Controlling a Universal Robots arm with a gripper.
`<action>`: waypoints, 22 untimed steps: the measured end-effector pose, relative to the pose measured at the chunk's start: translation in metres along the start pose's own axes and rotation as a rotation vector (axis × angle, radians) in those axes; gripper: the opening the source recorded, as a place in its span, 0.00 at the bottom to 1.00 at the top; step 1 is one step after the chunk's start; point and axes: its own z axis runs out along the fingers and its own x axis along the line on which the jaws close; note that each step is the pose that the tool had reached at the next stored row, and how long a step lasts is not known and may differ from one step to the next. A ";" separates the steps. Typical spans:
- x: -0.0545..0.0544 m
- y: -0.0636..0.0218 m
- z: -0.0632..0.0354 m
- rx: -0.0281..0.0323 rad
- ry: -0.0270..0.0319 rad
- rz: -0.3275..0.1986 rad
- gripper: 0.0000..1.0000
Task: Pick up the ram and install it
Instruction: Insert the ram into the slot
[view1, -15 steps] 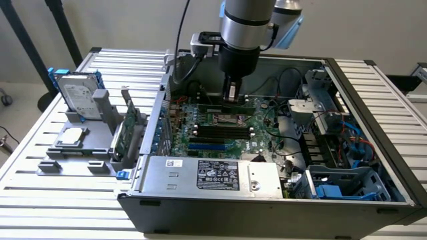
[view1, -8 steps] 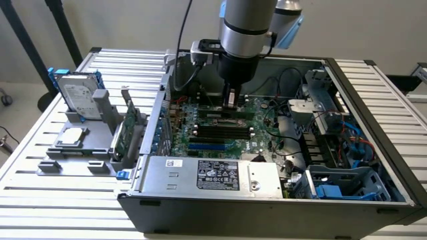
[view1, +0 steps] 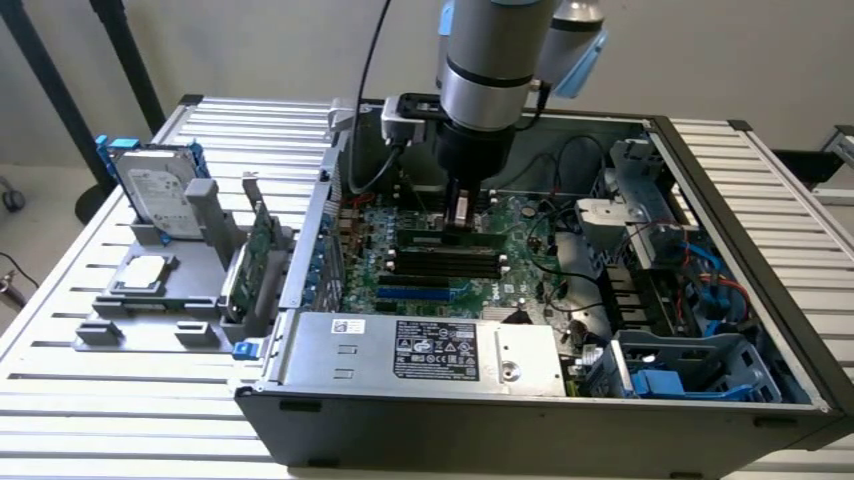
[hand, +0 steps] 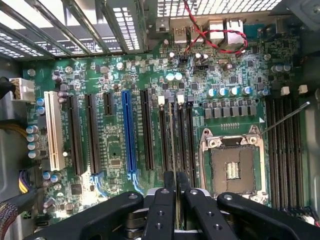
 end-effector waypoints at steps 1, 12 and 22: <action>0.000 -0.0001 0.0018 0.0000 0.0001 0.000 0.14; 0.002 -0.0011 0.0147 0.0013 0.0129 0.001 0.14; 0.002 -0.0024 0.0198 -0.0014 0.0268 0.002 0.14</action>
